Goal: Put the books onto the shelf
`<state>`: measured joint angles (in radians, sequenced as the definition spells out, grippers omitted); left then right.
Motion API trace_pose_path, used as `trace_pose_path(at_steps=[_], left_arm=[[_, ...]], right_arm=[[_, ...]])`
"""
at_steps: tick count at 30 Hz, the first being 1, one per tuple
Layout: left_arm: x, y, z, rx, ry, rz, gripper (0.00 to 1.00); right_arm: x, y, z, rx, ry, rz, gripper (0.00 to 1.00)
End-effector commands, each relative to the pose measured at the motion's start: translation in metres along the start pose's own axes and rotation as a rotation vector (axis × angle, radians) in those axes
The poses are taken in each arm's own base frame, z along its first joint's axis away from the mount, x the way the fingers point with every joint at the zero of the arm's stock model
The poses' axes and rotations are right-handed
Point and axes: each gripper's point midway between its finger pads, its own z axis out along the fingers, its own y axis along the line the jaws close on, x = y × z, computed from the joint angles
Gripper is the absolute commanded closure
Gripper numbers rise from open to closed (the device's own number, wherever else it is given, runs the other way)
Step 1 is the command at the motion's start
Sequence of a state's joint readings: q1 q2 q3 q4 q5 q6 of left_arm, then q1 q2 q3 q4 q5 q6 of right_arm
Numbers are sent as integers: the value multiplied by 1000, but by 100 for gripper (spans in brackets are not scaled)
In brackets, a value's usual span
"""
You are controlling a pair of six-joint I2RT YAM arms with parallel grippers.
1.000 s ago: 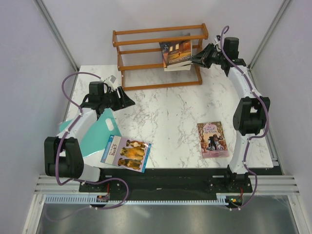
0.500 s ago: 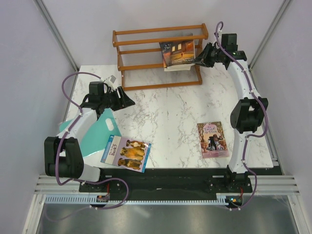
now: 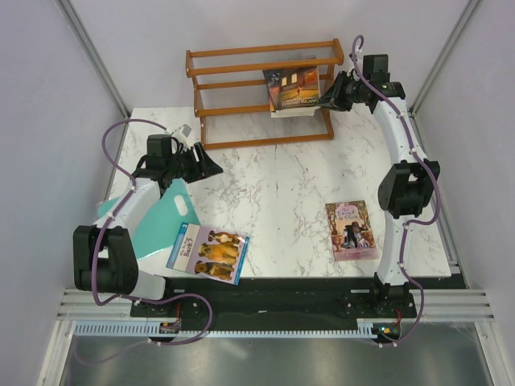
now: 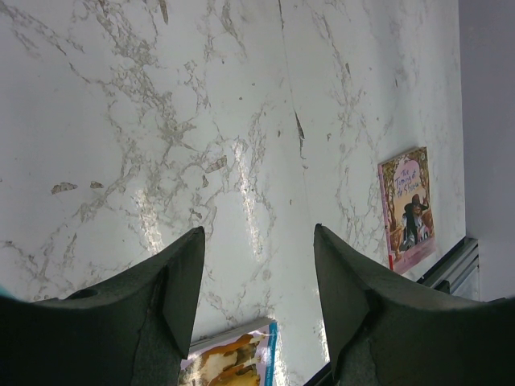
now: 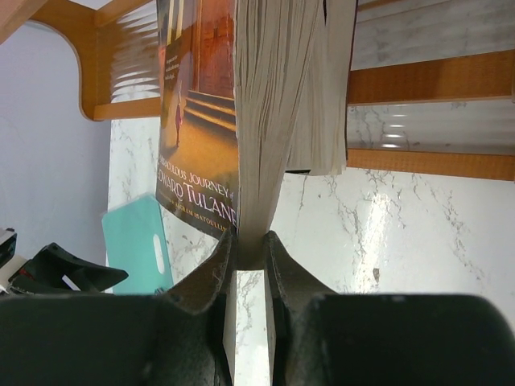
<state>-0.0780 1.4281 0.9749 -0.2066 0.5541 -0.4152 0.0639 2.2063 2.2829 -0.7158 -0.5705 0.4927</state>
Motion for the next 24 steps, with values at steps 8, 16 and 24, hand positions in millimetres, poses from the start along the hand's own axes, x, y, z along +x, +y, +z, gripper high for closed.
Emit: trace_pose_path(at_steps=[8, 16, 24], left_arm=[[-2, -1, 0, 17, -10, 29, 37], [-2, -1, 0, 17, -11, 29, 37], [-1, -1, 0, 19, -8, 27, 37]], right_arm=[[5, 18, 4, -37, 24, -67, 84], [-4, 21, 16, -58, -14, -15, 76], [-18, 26, 18, -69, -67, 8, 62]])
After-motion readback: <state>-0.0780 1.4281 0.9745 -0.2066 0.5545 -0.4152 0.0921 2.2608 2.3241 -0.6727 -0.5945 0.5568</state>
